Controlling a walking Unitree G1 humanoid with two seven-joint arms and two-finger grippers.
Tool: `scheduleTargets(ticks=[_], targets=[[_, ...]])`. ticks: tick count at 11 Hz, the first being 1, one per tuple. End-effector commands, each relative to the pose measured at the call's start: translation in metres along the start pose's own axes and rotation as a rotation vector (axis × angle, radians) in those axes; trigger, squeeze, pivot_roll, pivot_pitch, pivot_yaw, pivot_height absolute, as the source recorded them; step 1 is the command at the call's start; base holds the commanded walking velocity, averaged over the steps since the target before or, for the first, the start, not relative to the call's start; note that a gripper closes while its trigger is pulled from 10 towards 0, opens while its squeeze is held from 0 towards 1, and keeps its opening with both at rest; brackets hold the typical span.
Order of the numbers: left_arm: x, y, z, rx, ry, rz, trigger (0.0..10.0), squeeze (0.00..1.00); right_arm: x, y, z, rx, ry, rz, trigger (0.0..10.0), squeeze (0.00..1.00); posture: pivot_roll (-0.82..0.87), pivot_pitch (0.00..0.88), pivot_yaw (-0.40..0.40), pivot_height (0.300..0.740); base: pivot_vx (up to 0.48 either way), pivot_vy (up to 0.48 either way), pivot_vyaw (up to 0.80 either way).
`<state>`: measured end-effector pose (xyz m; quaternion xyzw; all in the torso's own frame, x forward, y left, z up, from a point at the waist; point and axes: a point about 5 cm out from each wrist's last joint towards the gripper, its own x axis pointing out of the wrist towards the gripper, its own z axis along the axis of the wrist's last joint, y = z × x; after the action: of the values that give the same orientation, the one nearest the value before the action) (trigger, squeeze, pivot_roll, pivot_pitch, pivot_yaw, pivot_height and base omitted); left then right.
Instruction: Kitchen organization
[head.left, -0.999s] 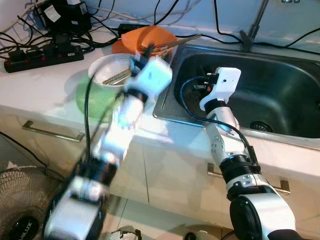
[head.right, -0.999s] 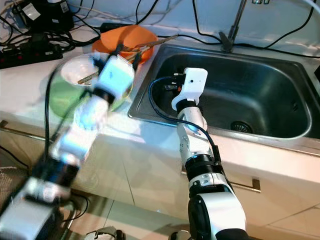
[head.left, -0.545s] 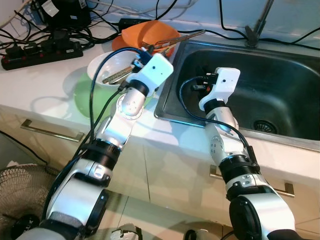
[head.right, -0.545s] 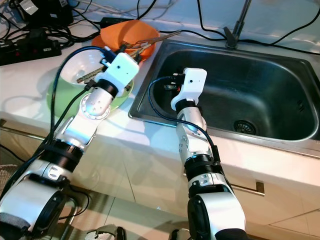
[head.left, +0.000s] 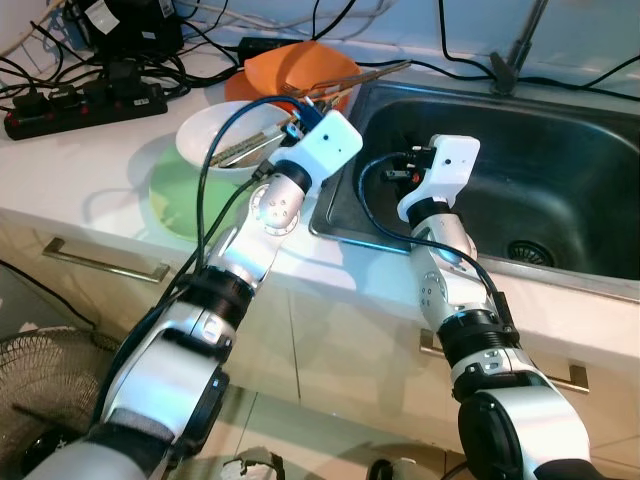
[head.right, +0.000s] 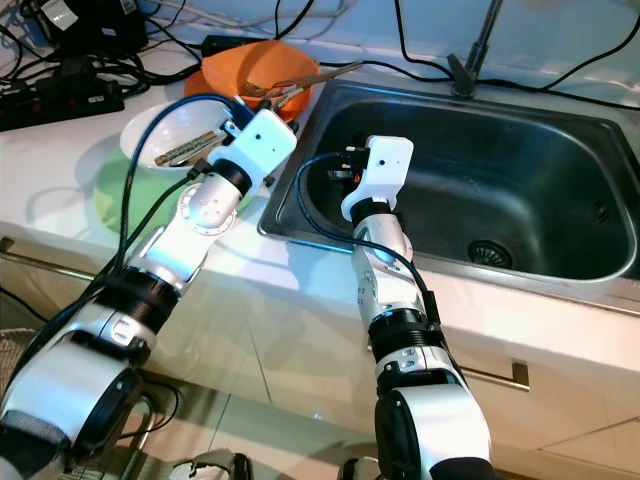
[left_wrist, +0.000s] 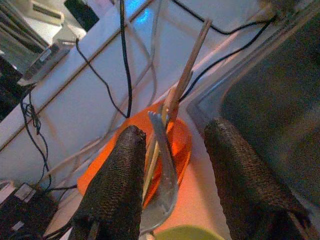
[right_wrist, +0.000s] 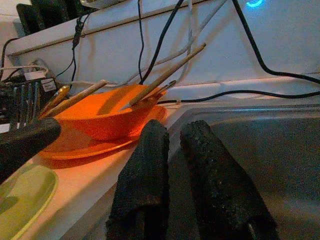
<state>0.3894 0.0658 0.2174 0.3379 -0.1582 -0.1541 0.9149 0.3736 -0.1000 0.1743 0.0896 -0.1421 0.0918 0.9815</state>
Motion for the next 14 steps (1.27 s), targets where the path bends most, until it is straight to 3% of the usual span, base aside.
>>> scheduleTargets(ticks=[1, 4, 5, 6, 7, 14], targets=[[0.007, 0.005, 0.009, 0.027, -0.014, 0.019, 10.0, 0.0, 0.001, 0.002, 0.001, 0.01, -0.002, 0.006, 10.0, 0.0, 0.12, 0.063, 0.019, 0.74, 0.0, 0.0, 0.0], [0.014, 0.007, 0.01, 0.054, 0.027, 0.041, 10.0, 0.0, 0.001, 0.001, 0.001, 0.009, -0.002, 0.003, 10.0, 0.0, 0.11, 0.06, 0.021, 0.74, 0.0, 0.0, 0.0], [0.015, 0.008, 0.009, 0.05, 0.043, 0.048, 3.7, 0.0, 0.001, 0.001, 0.001, 0.008, -0.003, 0.002, 10.0, 0.0, 0.11, 0.06, 0.021, 0.74, 0.0, 0.0, 0.0], [0.016, 0.008, 0.008, 0.054, 0.048, 0.049, 0.9, 0.0, 0.002, 0.001, 0.001, 0.008, -0.002, 0.001, 10.0, 0.0, 0.11, 0.06, 0.021, 0.74, 0.0, 0.0, 0.0], [0.016, 0.01, 0.007, 0.057, 0.056, 0.058, 0.0, 0.0, 0.001, 0.001, 0.001, 0.008, 0.0, 0.0, 10.0, 0.0, 0.12, 0.058, 0.022, 0.74, 0.0, 0.0, 0.0], [0.018, 0.007, 0.008, 0.05, 0.049, 0.049, 0.0, 0.0, 0.002, 0.002, 0.0, 0.009, 0.002, 0.004, 10.0, 0.0, 0.12, 0.058, 0.017, 0.74, 0.0, 0.0, 0.0]])
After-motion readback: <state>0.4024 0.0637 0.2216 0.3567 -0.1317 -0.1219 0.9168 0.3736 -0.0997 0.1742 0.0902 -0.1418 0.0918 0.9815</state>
